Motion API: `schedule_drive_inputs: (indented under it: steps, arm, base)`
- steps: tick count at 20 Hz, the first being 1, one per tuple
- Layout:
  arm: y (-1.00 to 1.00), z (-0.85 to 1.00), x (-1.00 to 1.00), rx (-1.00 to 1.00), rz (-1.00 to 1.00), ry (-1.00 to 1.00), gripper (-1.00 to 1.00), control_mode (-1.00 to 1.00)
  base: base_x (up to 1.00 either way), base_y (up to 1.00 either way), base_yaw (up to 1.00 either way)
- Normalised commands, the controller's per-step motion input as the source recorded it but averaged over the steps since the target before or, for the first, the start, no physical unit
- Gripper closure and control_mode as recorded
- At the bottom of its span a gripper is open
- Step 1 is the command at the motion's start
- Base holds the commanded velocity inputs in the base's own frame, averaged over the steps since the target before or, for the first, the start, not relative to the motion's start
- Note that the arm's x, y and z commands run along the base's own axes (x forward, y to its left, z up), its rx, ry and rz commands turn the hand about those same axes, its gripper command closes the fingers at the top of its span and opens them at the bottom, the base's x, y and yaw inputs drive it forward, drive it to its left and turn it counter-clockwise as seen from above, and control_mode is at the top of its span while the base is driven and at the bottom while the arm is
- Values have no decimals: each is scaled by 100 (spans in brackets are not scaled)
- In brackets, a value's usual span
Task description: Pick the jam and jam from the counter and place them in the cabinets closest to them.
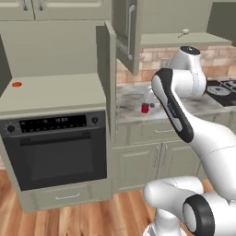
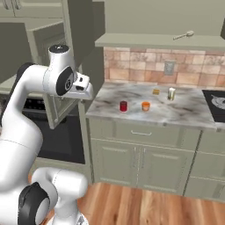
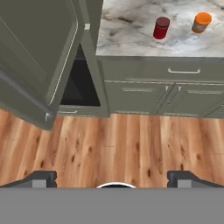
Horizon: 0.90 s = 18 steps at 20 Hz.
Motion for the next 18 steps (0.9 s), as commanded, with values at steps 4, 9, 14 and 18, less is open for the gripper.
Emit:
schedule_drive_inputs:
  steps: [4, 9, 14, 18]
  arm:
    - [0, 0, 0, 0, 0, 0, -100, 100]
    - [0, 0, 0, 0, 0, 0, -100, 100]
    - [0, 0, 0, 0, 0, 0, -100, 100]
    - [0, 0, 0, 0, 0, 0, -100, 100]
  base:
    - [-15, -48, 0]
    - [-15, -47, 0]
    - [-14, -45, 0]
    - [-4, -13, -1]
